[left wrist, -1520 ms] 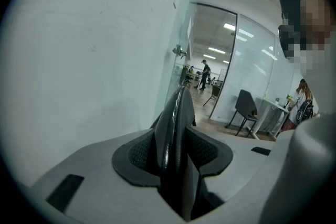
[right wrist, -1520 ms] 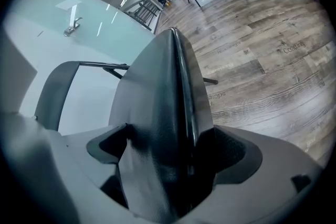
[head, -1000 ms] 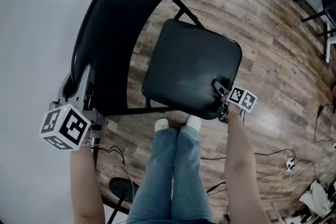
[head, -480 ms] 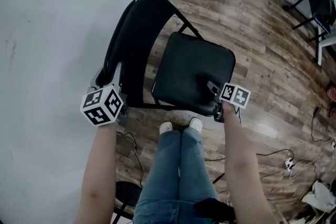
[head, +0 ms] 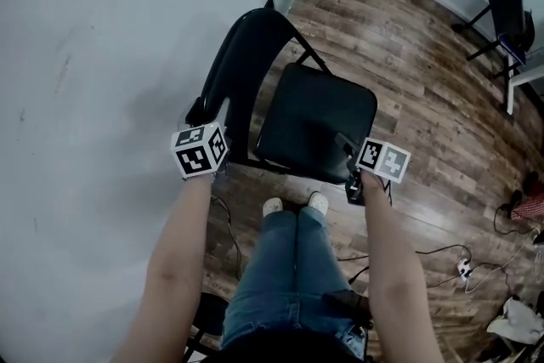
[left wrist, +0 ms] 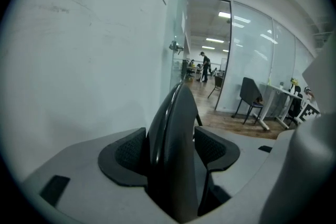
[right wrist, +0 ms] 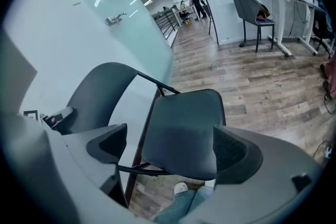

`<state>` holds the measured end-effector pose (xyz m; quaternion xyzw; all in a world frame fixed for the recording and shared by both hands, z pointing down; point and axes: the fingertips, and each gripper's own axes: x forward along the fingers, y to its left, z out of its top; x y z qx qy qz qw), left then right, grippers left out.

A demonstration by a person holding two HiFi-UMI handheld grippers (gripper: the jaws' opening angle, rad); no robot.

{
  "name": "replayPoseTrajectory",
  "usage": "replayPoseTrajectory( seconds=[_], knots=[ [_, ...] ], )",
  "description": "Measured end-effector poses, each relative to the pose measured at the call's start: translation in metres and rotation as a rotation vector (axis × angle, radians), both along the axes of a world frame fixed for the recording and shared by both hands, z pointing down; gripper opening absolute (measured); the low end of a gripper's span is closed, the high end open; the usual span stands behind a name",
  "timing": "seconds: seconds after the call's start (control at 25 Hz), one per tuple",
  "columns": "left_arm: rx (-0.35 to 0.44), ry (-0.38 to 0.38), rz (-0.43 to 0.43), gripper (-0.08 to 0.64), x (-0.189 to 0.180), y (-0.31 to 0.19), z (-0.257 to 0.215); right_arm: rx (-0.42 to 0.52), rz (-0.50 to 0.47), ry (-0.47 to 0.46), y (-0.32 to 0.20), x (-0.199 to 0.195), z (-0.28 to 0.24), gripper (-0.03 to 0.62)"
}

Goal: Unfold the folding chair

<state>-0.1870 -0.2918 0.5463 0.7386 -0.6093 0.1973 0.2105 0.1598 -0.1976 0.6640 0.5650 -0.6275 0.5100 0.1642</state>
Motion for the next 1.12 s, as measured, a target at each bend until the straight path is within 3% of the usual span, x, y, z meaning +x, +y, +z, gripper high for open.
replayPoseTrajectory(
  seconds=[0.08,0.28,0.56,0.72,0.84,1.12],
  knots=[
    [-0.015,0.007,0.008,0.317,0.004,0.003,-0.008,0.021,-0.015,0.003,0.001,-0.001,-0.023,0.491],
    [-0.009,-0.023,0.023,0.335,0.004,0.007,-0.038,0.035,-0.069,-0.034,0.005,-0.020,-0.067,0.491],
    [0.015,-0.023,0.096,0.403,0.016,0.029,-0.087,0.048,-0.153,0.024,0.013,-0.038,-0.120,0.491],
    [0.063,0.017,0.129,0.443,0.030,0.044,-0.125,0.110,-0.228,0.063,0.021,-0.040,-0.155,0.489],
    [0.117,0.030,0.160,0.443,0.038,0.048,-0.152,0.168,-0.229,0.077,0.023,-0.035,-0.183,0.489],
    [0.235,0.013,0.208,0.443,0.050,0.063,-0.208,0.309,-0.192,-0.004,0.030,-0.031,-0.252,0.488]
  ],
)
